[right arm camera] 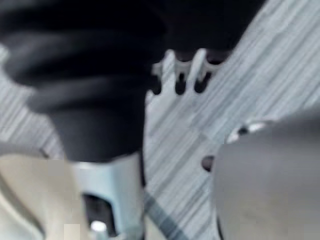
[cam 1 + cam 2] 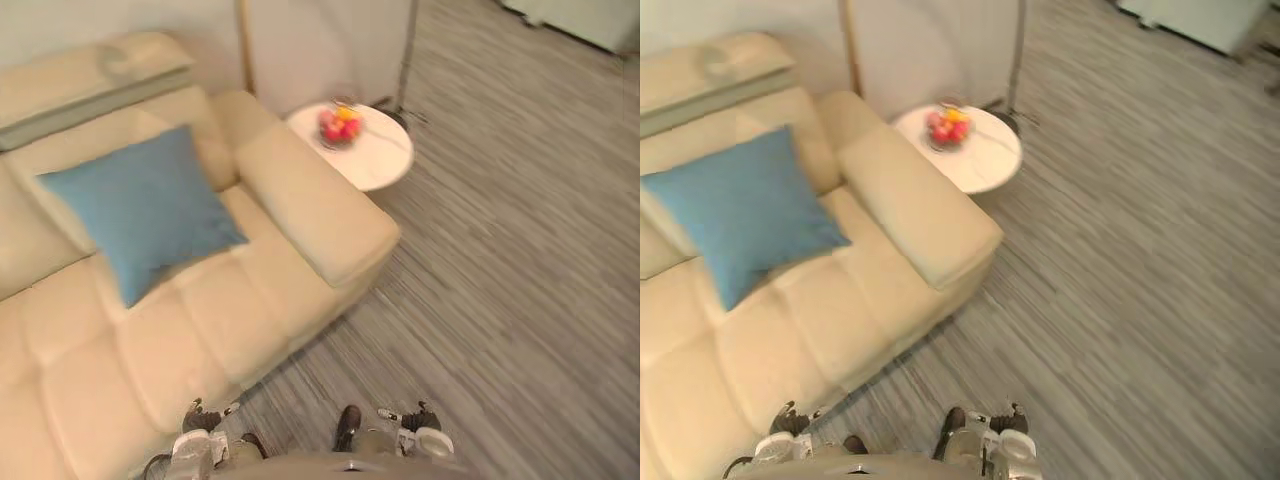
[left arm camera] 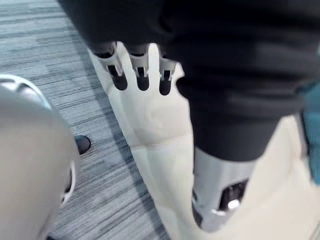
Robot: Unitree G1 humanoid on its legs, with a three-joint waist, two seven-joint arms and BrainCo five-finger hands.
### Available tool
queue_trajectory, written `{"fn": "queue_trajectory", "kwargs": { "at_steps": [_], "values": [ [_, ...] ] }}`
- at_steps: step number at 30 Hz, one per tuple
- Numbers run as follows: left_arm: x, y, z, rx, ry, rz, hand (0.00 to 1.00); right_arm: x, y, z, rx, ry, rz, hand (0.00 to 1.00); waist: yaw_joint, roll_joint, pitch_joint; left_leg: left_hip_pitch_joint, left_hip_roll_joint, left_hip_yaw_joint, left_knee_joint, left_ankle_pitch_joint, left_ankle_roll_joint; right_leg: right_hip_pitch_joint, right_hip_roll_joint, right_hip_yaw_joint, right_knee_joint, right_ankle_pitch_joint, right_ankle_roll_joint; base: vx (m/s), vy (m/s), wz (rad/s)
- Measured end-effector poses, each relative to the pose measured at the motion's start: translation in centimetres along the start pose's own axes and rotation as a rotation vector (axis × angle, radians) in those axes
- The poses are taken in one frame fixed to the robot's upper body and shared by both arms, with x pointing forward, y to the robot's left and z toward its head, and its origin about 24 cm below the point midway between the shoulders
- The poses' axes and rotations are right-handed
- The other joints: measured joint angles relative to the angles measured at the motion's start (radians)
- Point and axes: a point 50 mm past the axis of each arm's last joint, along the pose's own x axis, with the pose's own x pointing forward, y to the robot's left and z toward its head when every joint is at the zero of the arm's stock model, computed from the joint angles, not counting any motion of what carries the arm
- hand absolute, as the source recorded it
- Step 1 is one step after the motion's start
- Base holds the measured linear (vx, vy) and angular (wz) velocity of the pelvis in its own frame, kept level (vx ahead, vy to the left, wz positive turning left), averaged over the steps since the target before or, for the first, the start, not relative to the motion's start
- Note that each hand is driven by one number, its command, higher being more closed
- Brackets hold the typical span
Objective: Pick up cushions and gather them together orderly.
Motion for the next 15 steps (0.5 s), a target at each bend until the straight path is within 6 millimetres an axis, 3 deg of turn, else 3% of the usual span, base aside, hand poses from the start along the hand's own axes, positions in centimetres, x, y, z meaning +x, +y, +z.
{"fn": "queue_trajectory", "kwargs": {
  "at_steps": [2,3,5,6,7,8,9,10,11,13,15],
  "values": [
    [0.1,-0.1,0.1,0.014,0.001,-0.005,0.00,0.1,-0.5,0.2,-0.013,-0.006,-0.010,0.00,-0.003,0.005,0.002,0.035,0.005,0.004,-0.005,0.005,-0.009,-0.001,0.022,0.021,0.012,-0.007,0.010,0.11,-0.233,-1.31],
    [0.0,-0.6,0.1,0.034,0.002,-0.023,0.00,0.4,-0.9,0.7,-0.022,-0.020,-0.019,0.00,-0.005,0.027,0.016,0.061,0.021,0.005,0.016,-0.003,-0.022,-0.005,0.052,0.089,0.014,-0.026,0.016,0.09,-0.197,-1.11],
    [0.0,-1.0,0.2,0.061,-0.002,-0.037,0.00,0.6,-1.4,1.0,-0.031,-0.028,-0.029,0.00,-0.009,0.041,0.025,0.033,0.101,-0.004,0.207,-0.028,-0.045,-0.011,0.085,0.160,0.020,-0.062,0.018,0.09,-0.210,-1.10],
    [0.0,-0.9,0.1,0.064,-0.001,-0.037,0.00,0.6,-1.4,1.0,-0.033,-0.030,-0.030,0.00,-0.007,0.041,0.025,0.018,0.132,-0.009,0.276,-0.029,-0.041,-0.009,0.099,0.177,0.021,-0.066,0.014,0.09,-0.186,-1.15],
    [0.0,-1.0,0.0,0.061,0.003,-0.039,0.00,0.5,-1.2,1.0,-0.043,-0.030,-0.023,0.00,-0.004,0.048,0.028,-0.017,0.203,-0.048,0.454,-0.005,0.001,0.005,0.140,0.228,0.020,-0.080,-0.002,0.11,-0.128,-1.28],
    [0.0,-0.9,0.1,0.066,-0.001,-0.038,0.00,0.5,-1.0,1.0,-0.058,-0.034,-0.017,0.00,0.004,0.047,0.039,-0.054,0.236,-0.119,0.578,-0.016,0.029,0.020,0.171,0.279,0.020,-0.093,-0.019,0.14,-0.125,-1.34],
    [0.0,-1.0,0.1,0.067,-0.003,-0.040,0.00,0.5,-1.1,1.1,-0.062,-0.036,-0.018,0.00,0.006,0.051,0.043,-0.071,0.232,-0.161,0.615,-0.050,0.020,0.026,0.182,0.302,0.021,-0.095,-0.023,0.14,-0.046,-1.42],
    [0.0,-1.2,0.3,0.063,-0.011,-0.043,0.00,0.5,-1.1,1.1,-0.060,-0.039,-0.022,0.00,0.005,0.057,0.049,-0.120,0.172,-0.275,0.655,-0.124,0.006,0.039,0.198,0.364,0.019,-0.099,-0.028,0.12,0.034,-1.42],
    [0.0,-1.3,0.5,0.058,-0.020,-0.045,0.00,0.5,-1.2,1.0,-0.060,-0.033,-0.024,0.00,0.013,0.055,0.051,-0.153,0.109,-0.346,0.634,-0.156,0.006,0.043,0.206,0.422,0.017,-0.099,-0.028,0.13,0.045,-1.43],
    [-0.1,-1.6,0.9,0.049,-0.041,-0.050,0.00,0.5,-1.4,0.9,-0.047,-0.027,-0.032,0.00,0.028,0.056,0.056,-0.200,0.028,-0.430,0.541,-0.172,0.009,0.057,0.210,0.497,0.011,-0.102,-0.023,0.14,0.097,-1.37],
    [-0.1,-1.8,1.3,0.034,-0.056,-0.053,0.00,0.5,-1.4,1.2,-0.032,-0.039,-0.035,0.00,0.036,0.058,0.063,-0.239,-0.008,-0.487,0.451,-0.172,0.008,0.069,0.213,0.554,0.012,-0.109,-0.012,0.14,0.157,-1.25]
  ]
}}
